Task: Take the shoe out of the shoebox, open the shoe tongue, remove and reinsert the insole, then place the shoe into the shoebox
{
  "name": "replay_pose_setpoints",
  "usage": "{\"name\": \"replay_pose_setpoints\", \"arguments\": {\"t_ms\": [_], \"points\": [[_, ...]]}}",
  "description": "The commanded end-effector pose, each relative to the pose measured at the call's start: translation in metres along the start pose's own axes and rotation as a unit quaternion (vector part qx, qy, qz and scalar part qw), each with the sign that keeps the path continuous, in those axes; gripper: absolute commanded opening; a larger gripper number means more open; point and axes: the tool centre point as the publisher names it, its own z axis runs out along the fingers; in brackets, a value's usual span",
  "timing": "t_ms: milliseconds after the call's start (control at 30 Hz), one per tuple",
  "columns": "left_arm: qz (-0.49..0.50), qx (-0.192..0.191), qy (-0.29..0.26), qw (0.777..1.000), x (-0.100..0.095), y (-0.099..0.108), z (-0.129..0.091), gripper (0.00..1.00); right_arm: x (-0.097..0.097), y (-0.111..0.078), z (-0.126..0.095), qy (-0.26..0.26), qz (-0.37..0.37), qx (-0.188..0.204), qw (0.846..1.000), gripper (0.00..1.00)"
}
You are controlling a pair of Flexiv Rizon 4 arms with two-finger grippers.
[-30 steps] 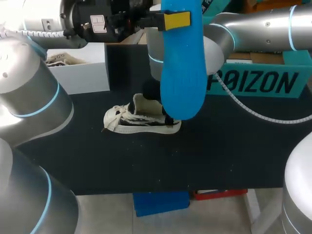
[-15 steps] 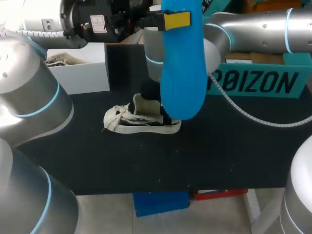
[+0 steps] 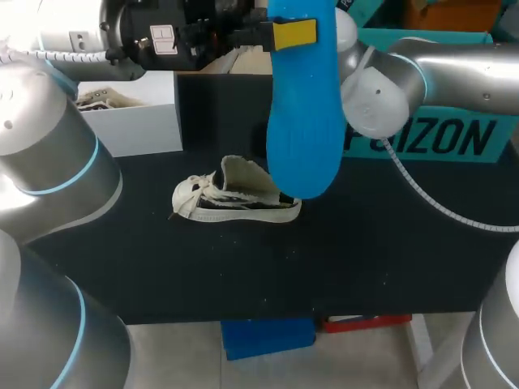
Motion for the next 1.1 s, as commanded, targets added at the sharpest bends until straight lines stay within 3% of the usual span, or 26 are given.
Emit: {"name": "replay_pose_setpoints", "arguments": {"t_ms": [33,267,500,1100], "points": [[0.000,0.001,-0.001,1.000,0.000,0.001,0.001,0.00,0.002,-0.011,0.002,0.000,0.000,-0.118,0.993,1.00],[0.000,0.001,-0.001,1.000,0.000,0.001,0.001,0.00,0.002,-0.010,0.004,-0.004,0.000,-0.214,0.977,1.00],[0.000,0.001,-0.001,1.000,0.000,0.001,0.001,0.00,0.002,-0.012,0.005,-0.005,0.003,-0.269,0.963,1.00],[0.000,0.001,-0.001,1.000,0.000,0.001,0.001,0.00,0.008,-0.020,0.022,0.009,0.014,-0.335,0.942,1.00]]}}
